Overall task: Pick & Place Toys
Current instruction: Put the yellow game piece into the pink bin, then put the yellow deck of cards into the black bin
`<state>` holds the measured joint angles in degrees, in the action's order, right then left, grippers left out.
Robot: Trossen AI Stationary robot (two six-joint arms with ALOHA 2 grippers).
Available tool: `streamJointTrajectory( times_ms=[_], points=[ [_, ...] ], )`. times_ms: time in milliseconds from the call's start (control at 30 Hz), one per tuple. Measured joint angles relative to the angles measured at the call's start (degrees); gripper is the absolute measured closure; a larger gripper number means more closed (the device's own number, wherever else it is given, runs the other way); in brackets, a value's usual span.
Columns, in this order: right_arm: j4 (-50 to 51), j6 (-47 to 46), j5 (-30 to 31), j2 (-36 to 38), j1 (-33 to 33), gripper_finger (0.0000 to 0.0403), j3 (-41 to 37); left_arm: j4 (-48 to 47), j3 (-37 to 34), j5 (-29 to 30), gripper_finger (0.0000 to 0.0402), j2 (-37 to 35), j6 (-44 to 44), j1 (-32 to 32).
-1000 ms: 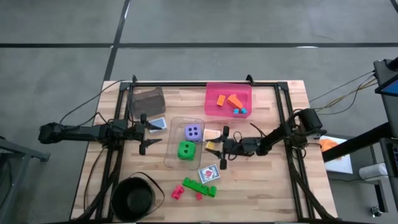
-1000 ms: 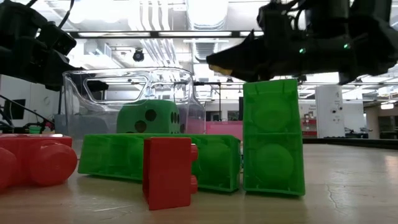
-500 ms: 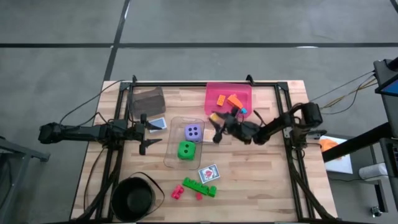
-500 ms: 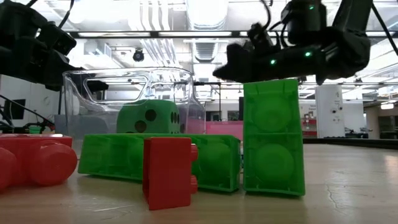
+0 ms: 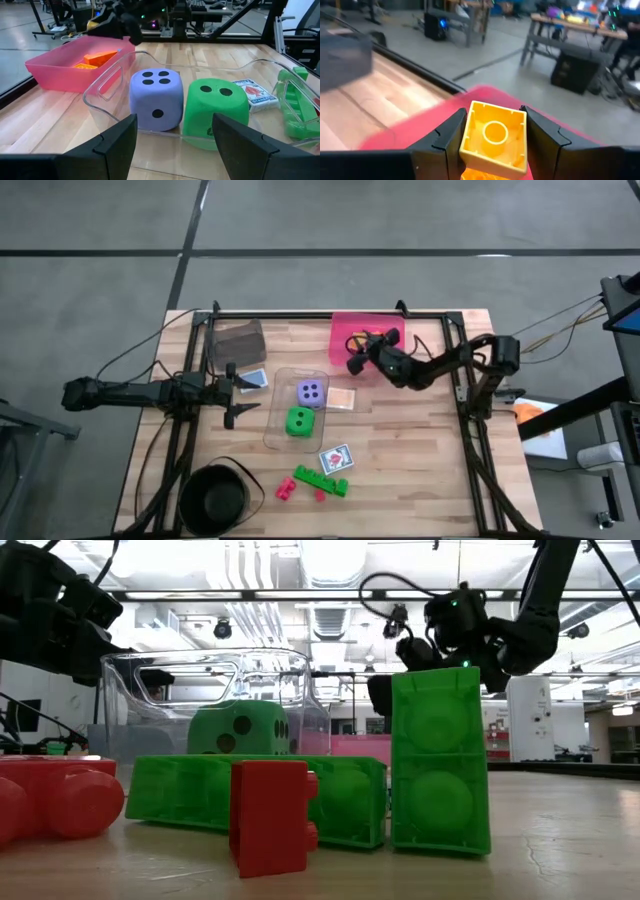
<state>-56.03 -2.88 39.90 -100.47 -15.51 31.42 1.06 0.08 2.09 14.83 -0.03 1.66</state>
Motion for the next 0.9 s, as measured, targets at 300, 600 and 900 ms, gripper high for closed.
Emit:
streamJointTrajectory(
  times_ms=[300, 600, 900],
  points=[
    [7.26, -0.97, 0.01, 0.0, -1.2, 0.0212, 0.0, 0.0, 0.0, 0.0, 0.0144, 0.01, 0.0, 0.01],
    [7.26, -2.61, 0.4, 0.0, -1.22, 0.0175, 0.0, 0.0, 0.0, 0.0, 0.0144, 0.01, 0.0, 0.01],
    [7.15, -2.83, -1.63, 0.2, -1.22, 0.0172, 0.2, 0.0, 0.0, 0.0, 0.0144, 0.0, 0.0, 0.0]
  ],
)
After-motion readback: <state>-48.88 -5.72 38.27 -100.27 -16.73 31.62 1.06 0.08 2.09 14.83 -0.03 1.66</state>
